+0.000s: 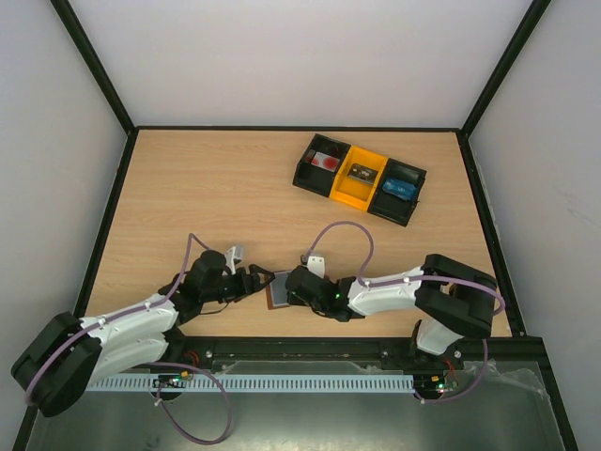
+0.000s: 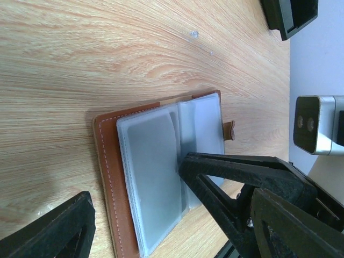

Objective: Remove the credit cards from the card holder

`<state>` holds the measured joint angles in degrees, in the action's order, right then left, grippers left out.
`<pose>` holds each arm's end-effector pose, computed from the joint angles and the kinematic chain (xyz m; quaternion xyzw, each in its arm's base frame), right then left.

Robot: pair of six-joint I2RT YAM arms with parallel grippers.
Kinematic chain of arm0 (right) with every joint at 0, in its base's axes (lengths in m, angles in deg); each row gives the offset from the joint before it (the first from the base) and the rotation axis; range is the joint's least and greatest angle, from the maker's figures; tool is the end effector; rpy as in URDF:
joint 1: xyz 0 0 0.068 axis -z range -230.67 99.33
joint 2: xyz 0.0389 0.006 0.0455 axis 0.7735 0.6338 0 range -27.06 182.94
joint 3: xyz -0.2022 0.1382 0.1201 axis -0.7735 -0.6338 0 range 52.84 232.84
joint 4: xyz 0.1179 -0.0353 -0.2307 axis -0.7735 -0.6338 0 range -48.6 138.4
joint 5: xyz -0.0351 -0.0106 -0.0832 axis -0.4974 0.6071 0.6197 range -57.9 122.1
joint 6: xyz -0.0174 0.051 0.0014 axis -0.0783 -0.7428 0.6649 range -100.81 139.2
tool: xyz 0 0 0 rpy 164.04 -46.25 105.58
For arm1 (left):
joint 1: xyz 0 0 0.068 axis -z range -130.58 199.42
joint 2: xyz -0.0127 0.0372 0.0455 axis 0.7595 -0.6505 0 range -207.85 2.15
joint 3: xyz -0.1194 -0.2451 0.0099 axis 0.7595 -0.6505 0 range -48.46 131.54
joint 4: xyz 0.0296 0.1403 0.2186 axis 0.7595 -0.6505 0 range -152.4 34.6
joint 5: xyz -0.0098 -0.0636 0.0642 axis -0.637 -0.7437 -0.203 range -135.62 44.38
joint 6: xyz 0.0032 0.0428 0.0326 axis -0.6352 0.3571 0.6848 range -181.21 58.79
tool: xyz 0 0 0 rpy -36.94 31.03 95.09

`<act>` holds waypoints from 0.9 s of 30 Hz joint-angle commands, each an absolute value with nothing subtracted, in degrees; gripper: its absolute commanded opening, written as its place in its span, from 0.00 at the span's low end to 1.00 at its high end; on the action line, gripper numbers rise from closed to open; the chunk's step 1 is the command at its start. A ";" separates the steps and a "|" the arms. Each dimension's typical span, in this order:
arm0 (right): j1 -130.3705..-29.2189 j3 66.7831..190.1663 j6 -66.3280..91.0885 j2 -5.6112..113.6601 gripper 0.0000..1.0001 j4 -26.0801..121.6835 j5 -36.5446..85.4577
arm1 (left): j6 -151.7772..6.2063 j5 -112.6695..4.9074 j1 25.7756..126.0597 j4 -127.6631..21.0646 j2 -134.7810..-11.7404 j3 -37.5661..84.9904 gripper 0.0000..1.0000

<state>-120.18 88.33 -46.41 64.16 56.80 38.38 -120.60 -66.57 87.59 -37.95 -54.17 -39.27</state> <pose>0.1043 0.2678 0.1283 -0.0118 0.9302 0.3163 0.1859 0.1315 -0.1197 0.1414 -0.0668 0.8525 -0.4752 0.2074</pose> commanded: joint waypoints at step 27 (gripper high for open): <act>-120.54 84.79 -44.91 65.45 0.02 56.24 41.31 | -121.24 -69.07 85.49 -40.07 -50.44 -39.77 0.82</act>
<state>-120.21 88.35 -42.87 64.86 55.97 40.76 -121.00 -67.25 85.76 -40.59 -51.00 -39.44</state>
